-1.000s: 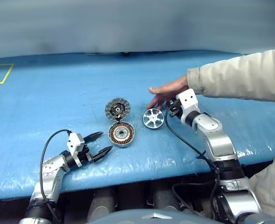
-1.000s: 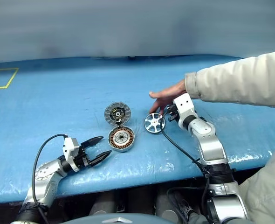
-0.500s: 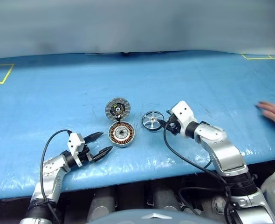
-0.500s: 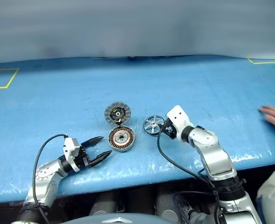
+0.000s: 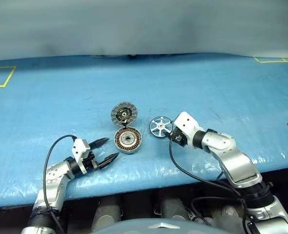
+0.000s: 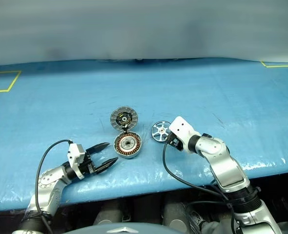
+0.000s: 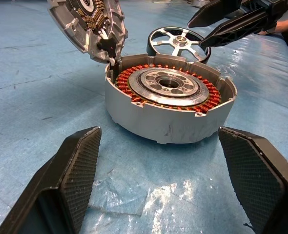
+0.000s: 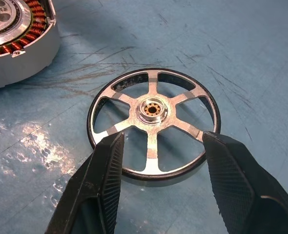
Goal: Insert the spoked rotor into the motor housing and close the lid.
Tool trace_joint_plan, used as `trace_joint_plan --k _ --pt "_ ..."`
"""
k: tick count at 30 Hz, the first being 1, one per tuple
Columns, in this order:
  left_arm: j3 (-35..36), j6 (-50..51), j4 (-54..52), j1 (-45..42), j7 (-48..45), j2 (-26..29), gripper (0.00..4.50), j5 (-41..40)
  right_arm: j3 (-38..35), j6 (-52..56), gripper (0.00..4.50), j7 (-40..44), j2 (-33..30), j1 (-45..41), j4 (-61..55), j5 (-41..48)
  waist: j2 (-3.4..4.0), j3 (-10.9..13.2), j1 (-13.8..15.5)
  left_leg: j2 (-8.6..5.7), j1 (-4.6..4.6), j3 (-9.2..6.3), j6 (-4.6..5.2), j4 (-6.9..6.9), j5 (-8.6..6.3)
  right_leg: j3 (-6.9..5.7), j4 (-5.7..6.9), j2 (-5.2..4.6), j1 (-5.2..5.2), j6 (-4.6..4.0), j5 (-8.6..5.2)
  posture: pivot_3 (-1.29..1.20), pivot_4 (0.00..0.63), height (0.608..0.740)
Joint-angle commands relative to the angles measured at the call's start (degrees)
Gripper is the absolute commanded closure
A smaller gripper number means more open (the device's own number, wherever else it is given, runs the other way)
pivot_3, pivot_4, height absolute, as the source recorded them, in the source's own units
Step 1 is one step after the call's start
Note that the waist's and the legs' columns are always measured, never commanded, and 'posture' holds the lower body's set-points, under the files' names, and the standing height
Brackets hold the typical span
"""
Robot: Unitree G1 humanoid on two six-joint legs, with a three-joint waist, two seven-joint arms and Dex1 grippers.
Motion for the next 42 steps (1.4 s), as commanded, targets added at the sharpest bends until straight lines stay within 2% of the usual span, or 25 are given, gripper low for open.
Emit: trace_joint_plan --k 1,21,24,30,36,42 --pt "-0.22 -0.40 0.03 0.50 0.11 -0.14 0.40 0.35 0.28 -0.18 1.84 -0.11 -0.29 0.11 -1.16 -0.73 0.00 0.00 0.00 0.00 0.01 -0.01 0.00 0.00 0.00 -0.01 0.00 0.00 -0.01 0.00 0.00 0.00 0.150 0.740" --pt "-0.35 -0.96 -0.12 0.89 0.86 -0.07 0.40 0.93 -0.10 0.65 1.84 -0.53 2.26 1.81 5.42 0.66 -0.05 -0.04 -0.06 0.00 0.13 -0.03 0.00 0.06 0.00 -0.02 0.00 0.00 0.00 0.00 0.00 0.00 0.150 0.740" --pt "-0.35 -0.93 -0.19 0.96 0.86 -0.02 0.40 0.95 -0.05 0.66 2.41 -0.58 2.75 1.92 6.34 0.70 -0.07 -0.06 -0.07 0.02 0.17 -0.05 0.00 0.06 -0.01 -0.03 0.00 0.00 0.00 0.00 0.00 0.00 0.150 0.740" --pt "-0.33 -0.80 -0.34 1.13 0.84 -0.02 0.40 0.78 -0.32 0.71 4.40 -0.30 3.50 2.07 7.48 1.25 -0.09 -0.08 -0.04 0.01 0.17 -0.06 0.00 0.06 -0.01 -0.05 -0.02 -0.01 0.00 0.00 0.00 0.00 0.150 0.740" --pt "-0.18 -0.84 -0.54 1.33 0.80 -0.29 0.40 0.33 -1.73 0.28 4.46 -0.18 4.18 2.63 6.88 2.67 -0.09 -0.08 -0.05 0.01 0.16 -0.10 0.00 0.05 -0.01 -0.08 -0.01 0.00 0.01 -0.01 -0.01 0.00 0.150 0.740" --pt "0.02 -1.31 0.32 0.72 -0.01 -0.67 0.40 -0.46 -5.79 -5.00 4.46 5.66 5.19 5.57 2.83 10.45 -0.08 -0.07 0.00 0.00 0.05 -0.10 0.00 0.03 -0.01 -0.07 -0.01 0.01 0.16 -0.01 0.00 0.00 0.150 0.740"
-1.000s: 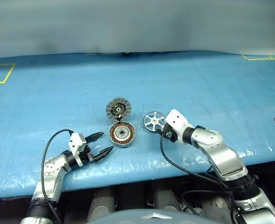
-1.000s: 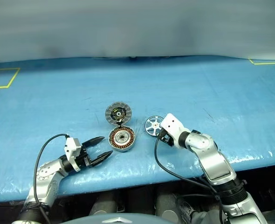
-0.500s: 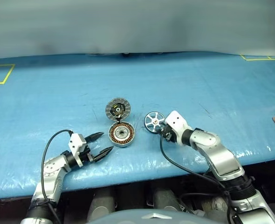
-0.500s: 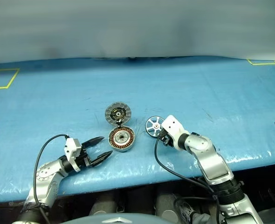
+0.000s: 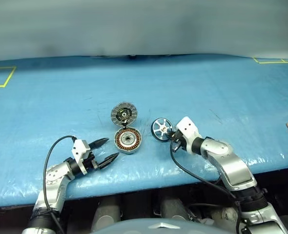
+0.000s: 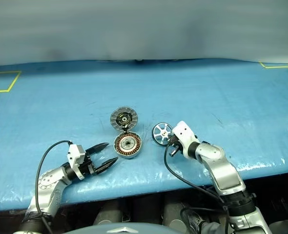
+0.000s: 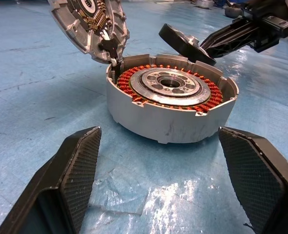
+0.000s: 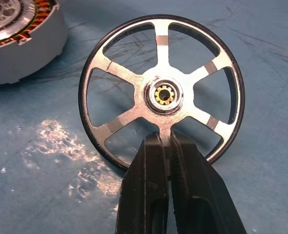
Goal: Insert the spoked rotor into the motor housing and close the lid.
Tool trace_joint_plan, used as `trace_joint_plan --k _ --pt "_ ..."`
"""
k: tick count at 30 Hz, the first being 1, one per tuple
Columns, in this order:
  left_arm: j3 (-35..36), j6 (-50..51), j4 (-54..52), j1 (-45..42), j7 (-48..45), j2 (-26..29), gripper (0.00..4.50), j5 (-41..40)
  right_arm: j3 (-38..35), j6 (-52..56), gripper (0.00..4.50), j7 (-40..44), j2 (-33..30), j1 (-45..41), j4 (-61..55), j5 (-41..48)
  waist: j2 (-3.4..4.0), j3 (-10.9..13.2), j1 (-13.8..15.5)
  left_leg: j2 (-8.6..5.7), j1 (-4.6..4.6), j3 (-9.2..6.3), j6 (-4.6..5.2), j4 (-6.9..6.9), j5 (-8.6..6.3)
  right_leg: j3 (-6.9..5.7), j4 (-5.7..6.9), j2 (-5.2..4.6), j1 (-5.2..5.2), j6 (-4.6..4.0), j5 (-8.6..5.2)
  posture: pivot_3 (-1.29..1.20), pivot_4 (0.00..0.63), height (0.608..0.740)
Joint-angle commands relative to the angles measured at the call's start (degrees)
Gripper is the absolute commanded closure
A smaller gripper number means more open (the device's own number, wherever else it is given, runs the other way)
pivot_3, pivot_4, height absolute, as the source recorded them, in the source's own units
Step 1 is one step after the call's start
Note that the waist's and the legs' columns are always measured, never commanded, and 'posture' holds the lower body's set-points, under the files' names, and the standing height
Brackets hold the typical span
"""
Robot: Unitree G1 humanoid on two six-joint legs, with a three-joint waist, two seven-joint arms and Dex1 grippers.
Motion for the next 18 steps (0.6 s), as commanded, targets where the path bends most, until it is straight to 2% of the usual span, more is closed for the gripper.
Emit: trace_joint_plan --k 1,6,18 --pt "0.02 -0.27 0.39 0.16 -0.95 -0.30 0.40 -0.71 -2.10 -2.79 4.46 3.61 0.30 1.22 -3.69 4.81 0.01 0.01 0.01 0.00 -0.01 0.00 0.00 0.00 0.00 0.00 0.00 0.00 0.00 0.00 0.00 0.00 0.150 0.740" --pt "-0.40 -0.08 1.05 -0.85 -3.44 -0.45 0.40 -1.83 -0.25 -3.25 4.46 8.26 0.48 1.79 -7.34 9.54 0.02 0.01 0.00 0.01 0.01 0.00 0.00 0.05 0.00 0.00 0.01 0.00 -0.04 0.00 0.00 0.00 0.150 0.740" --pt "0.05 -1.94 0.95 -2.01 -5.66 -0.40 0.40 -1.34 7.40 -5.61 4.46 7.78 4.90 -7.61 -0.57 5.63 0.01 0.02 0.04 0.00 -0.03 -0.04 0.00 0.07 0.00 -0.04 0.01 0.01 -0.14 0.00 0.00 0.00 0.150 0.740"
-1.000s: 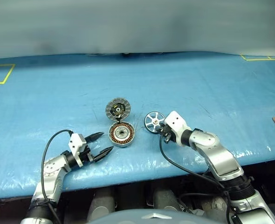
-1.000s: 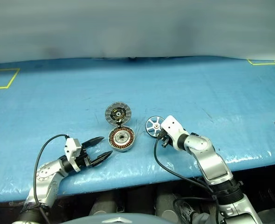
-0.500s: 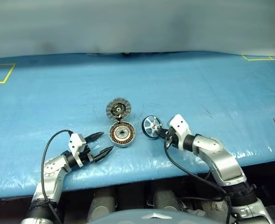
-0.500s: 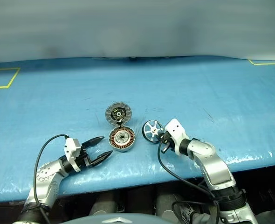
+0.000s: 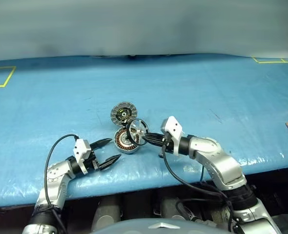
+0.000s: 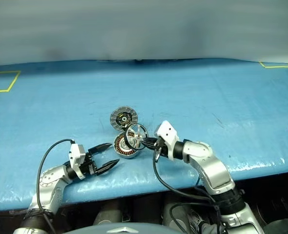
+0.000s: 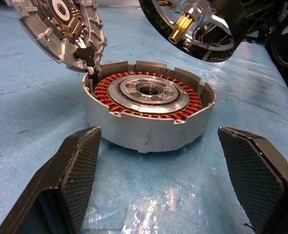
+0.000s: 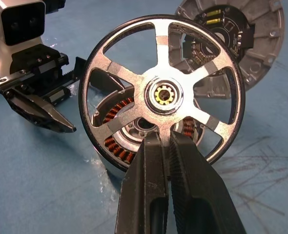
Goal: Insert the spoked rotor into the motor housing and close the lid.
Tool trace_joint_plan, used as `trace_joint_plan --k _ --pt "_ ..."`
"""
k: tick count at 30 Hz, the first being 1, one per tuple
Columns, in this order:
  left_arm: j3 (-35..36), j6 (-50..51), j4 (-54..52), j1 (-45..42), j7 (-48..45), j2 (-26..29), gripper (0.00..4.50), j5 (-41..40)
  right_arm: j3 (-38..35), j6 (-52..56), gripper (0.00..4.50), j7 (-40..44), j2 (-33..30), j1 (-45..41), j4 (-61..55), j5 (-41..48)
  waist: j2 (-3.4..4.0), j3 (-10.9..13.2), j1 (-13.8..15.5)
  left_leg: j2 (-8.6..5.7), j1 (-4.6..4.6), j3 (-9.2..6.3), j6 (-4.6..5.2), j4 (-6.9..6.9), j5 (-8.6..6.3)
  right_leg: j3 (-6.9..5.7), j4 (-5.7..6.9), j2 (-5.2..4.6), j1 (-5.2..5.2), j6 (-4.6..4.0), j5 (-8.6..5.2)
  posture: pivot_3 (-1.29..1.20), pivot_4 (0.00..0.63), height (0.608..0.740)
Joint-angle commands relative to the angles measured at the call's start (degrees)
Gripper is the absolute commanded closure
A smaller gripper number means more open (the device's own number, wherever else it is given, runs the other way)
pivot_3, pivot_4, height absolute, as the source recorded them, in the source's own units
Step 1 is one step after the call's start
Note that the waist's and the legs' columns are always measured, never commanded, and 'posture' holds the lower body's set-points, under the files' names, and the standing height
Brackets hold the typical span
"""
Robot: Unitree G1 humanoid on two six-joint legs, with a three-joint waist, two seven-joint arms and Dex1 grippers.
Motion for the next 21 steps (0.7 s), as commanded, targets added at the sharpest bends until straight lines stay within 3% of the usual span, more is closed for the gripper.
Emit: trace_joint_plan --k 1,20,21 --pt "0.31 -1.46 -0.71 -0.14 -0.53 -0.19 0.40 -0.75 1.10 -2.08 4.46 0.08 0.50 -2.01 1.67 -1.43 0.00 0.00 0.15 -0.01 -0.02 0.00 0.00 0.00 0.00 0.00 0.00 0.00 0.03 0.00 0.00 0.00 0.150 0.740" --pt "0.66 -3.26 -1.24 -0.42 0.04 -0.17 0.40 -0.76 4.87 -2.70 4.46 0.79 -0.20 -3.63 4.15 -5.49 0.00 0.00 0.07 -0.01 -0.01 0.02 0.00 0.01 0.01 0.00 0.03 -0.01 0.13 0.02 0.01 0.00 0.150 0.740" --pt "0.67 -3.30 -1.12 -0.47 0.08 -0.19 0.40 -0.73 5.01 -2.81 4.21 0.79 -0.23 -3.73 4.40 -5.72 0.00 0.00 0.09 -0.01 -0.01 0.02 0.00 0.02 0.01 0.01 0.04 -0.01 0.12 0.02 0.01 0.00 0.150 0.740"
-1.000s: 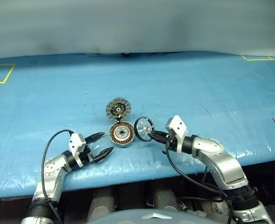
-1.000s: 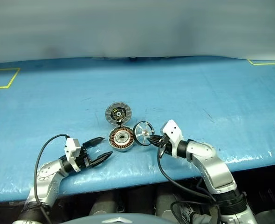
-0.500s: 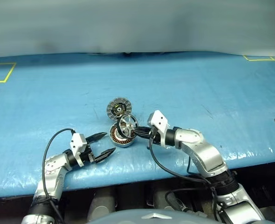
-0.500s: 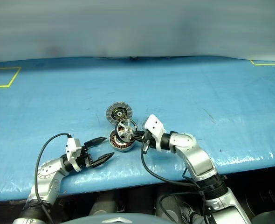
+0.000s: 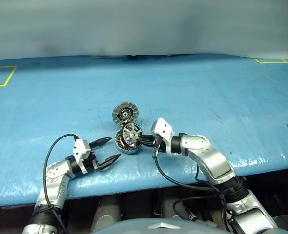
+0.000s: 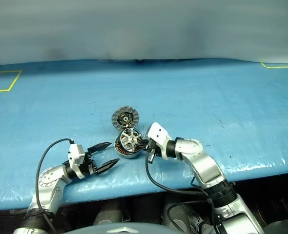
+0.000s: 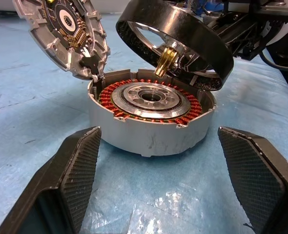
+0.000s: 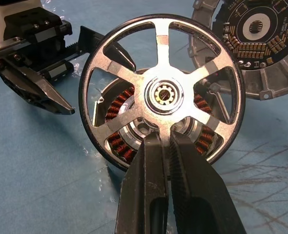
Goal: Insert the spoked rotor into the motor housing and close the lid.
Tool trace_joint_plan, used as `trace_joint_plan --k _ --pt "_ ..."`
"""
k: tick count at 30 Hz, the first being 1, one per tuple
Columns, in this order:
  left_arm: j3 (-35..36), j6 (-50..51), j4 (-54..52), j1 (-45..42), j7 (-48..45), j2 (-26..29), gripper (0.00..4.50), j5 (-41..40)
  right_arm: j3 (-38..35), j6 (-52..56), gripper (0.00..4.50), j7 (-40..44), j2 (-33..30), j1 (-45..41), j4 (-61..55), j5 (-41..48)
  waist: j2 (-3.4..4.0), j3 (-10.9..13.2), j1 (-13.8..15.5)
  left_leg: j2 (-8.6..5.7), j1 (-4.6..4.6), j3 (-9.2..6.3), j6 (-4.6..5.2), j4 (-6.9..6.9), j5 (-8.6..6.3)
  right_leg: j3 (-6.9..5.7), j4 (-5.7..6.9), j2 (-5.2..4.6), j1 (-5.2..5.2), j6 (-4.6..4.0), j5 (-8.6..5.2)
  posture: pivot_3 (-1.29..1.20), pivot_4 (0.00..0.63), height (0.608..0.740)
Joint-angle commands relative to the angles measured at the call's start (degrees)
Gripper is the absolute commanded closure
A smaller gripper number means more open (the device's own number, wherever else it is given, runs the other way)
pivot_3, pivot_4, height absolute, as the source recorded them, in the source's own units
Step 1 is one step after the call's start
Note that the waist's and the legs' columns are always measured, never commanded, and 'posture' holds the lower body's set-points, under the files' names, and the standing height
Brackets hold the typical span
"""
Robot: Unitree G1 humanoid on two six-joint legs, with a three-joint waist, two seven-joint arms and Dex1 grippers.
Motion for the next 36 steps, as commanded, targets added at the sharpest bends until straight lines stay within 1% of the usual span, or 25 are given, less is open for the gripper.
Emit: trace_joint_plan --k 1,4,5,10,13,16,19,20,27,29,32,36 --pt "0.50 -1.17 -1.04 -0.46 0.06 -0.17 0.40 -0.75 0.35 -0.85 3.92 -0.30 -0.16 -0.66 -0.06 -1.26 0.00 0.00 0.04 0.00 0.00 -0.01 0.00 0.00 0.00 -0.01 0.00 0.00 -0.01 0.00 0.00 0.00 0.150 0.740" --pt "0.52 -1.10 -1.03 -0.40 0.20 -0.15 0.40 -0.76 0.41 -1.25 3.10 -0.22 -0.09 -0.58 -0.19 -1.63 0.00 0.00 -0.03 0.00 -0.01 0.00 0.00 0.00 0.00 0.00 -0.01 0.00 -0.02 0.00 0.00 0.00 0.150 0.740" --pt "0.55 -1.07 -1.07 -0.34 0.24 -0.13 0.40 -0.78 0.38 -1.39 2.73 -0.14 -0.07 -0.52 -0.36 -1.63 0.00 0.00 -0.04 0.00 -0.01 0.00 0.00 0.00 0.00 0.00 -0.01 0.00 0.00 0.00 0.00 0.00 0.150 0.740" --pt "0.87 -1.11 -1.07 -0.15 0.36 0.00 0.40 -0.94 -0.37 -1.41 2.73 0.07 1.08 -0.48 -1.31 0.03 0.00 0.00 -0.05 0.01 0.00 0.00 0.00 -0.01 0.00 0.00 0.01 0.02 0.02 0.00 0.00 0.00 0.150 0.740" --pt "1.05 -1.24 -0.92 -0.19 0.45 0.02 0.40 -0.95 -0.90 -1.79 2.73 -0.64 2.79 -0.68 -0.73 0.78 0.00 0.00 -0.09 0.01 0.00 0.00 0.00 0.00 0.00 0.00 0.01 0.02 0.03 0.00 0.00 0.00 0.150 0.740" --pt "1.29 -1.49 -0.59 -0.24 0.69 -0.21 0.40 -1.06 -1.38 -3.23 3.35 -2.93 5.55 -1.22 2.16 -0.01 0.00 0.00 -0.08 0.02 0.00 0.00 0.00 0.00 0.00 -0.01 0.01 0.02 0.03 0.00 0.00 0.00 0.150 0.740" --pt "1.32 -1.73 -0.21 -0.26 0.89 -0.39 0.40 -0.99 -1.41 -3.97 4.34 -3.29 6.99 -1.46 3.85 -0.07 0.00 0.00 -0.08 0.01 0.00 0.01 0.00 0.00 0.00 0.00 0.01 0.02 0.02 0.00 0.00 0.00 0.150 0.740" --pt "1.29 -1.77 -0.07 -0.19 0.97 -0.44 0.40 -0.96 -1.19 -4.34 4.47 -3.56 7.49 -1.62 4.71 -0.38 0.00 0.00 -0.05 0.01 0.00 0.01 0.00 0.00 0.00 0.00 0.00 0.02 0.03 0.00 0.00 0.00 0.150 0.740" --pt "1.63 -1.96 0.75 0.21 3.35 -0.70 0.40 -0.25 1.14 -5.25 4.47 -3.88 8.73 -1.32 8.08 -2.83 0.00 0.00 -0.12 0.01 0.00 0.01 0.00 0.00 0.00 0.01 0.02 0.03 0.04 0.01 0.01 0.00 0.150 0.740" --pt "2.20 -2.61 1.73 -0.09 5.90 -0.67 0.40 1.02 1.26 -5.16 4.47 -3.76 8.60 -0.97 7.72 -2.99 0.00 0.00 -0.18 0.02 0.03 0.01 -0.01 -0.01 0.00 0.01 0.02 0.03 0.06 0.01 0.01 0.00 0.150 0.740" --pt "2.78 -2.85 2.53 -0.39 7.88 -0.75 0.40 1.26 0.71 -4.96 4.47 -4.20 8.75 -0.66 7.12 -2.86 0.00 0.00 -0.20 0.03 0.04 0.01 -0.01 -0.01 0.00 0.01 0.03 0.04 0.05 0.01 0.01 0.00 0.150 0.740" --pt "4.06 -0.87 1.73 -1.63 11.56 -1.69 0.40 0.27 -1.53 -4.81 4.47 -4.45 9.77 -0.22 4.50 -0.40 0.00 0.00 -0.13 0.04 0.03 0.00 -0.02 0.00 0.01 0.01 0.03 0.04 0.06 0.01 0.01 0.00 0.150 0.740"
